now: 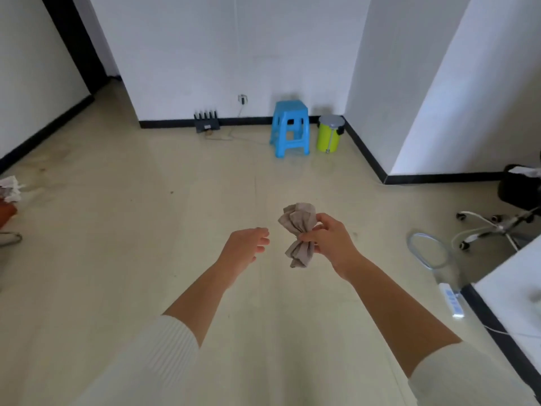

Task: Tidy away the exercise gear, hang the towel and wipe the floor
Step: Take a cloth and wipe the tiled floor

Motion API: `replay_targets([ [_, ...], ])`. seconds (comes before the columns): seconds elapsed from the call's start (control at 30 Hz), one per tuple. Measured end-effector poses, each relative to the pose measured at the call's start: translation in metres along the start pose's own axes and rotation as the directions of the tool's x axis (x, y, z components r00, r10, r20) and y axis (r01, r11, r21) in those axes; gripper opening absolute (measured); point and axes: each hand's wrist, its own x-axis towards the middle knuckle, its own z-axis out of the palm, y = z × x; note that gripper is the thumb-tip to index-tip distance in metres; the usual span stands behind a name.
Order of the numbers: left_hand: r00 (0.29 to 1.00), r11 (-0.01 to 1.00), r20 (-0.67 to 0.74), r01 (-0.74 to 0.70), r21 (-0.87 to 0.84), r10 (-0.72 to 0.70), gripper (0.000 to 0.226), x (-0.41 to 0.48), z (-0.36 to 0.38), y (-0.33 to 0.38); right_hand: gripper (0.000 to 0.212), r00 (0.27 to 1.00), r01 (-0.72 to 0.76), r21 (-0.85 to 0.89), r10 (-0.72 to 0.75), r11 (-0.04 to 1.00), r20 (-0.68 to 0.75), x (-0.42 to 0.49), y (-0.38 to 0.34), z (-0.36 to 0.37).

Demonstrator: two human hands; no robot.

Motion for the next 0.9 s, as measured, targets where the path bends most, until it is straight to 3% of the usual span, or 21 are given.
replay_targets([
  [0.3,0.996,0.997,-0.027,-0.083,-0.001,0.083,0.034,0.164,0.003,0.125,0.024,0.997,0.078,0.282,-0.082,0.956,0.003,0.21,-0.104,0.002],
  [0.47,0.98,0.982,-0.047,-0.19,0.014,0.191,0.011,0.287,0.012,0.199,0.025,0.995,0.074,0.239,-0.087,0.968,0.043,0.342,-0.148,-0.02],
  [0.7,0.949,0.952,-0.088,-0.304,-0.019,0.302,0.023,0.458,-0.004,0.282,0.037,0.994,0.023,0.263,-0.05,0.965,0.096,0.512,-0.192,-0.03],
  [0.9,0.942,0.941,-0.109,-0.328,-0.085,0.318,0.023,0.628,-0.034,0.348,0.034,0.984,0.039,0.169,-0.067,0.985,0.164,0.67,-0.228,-0.01],
])
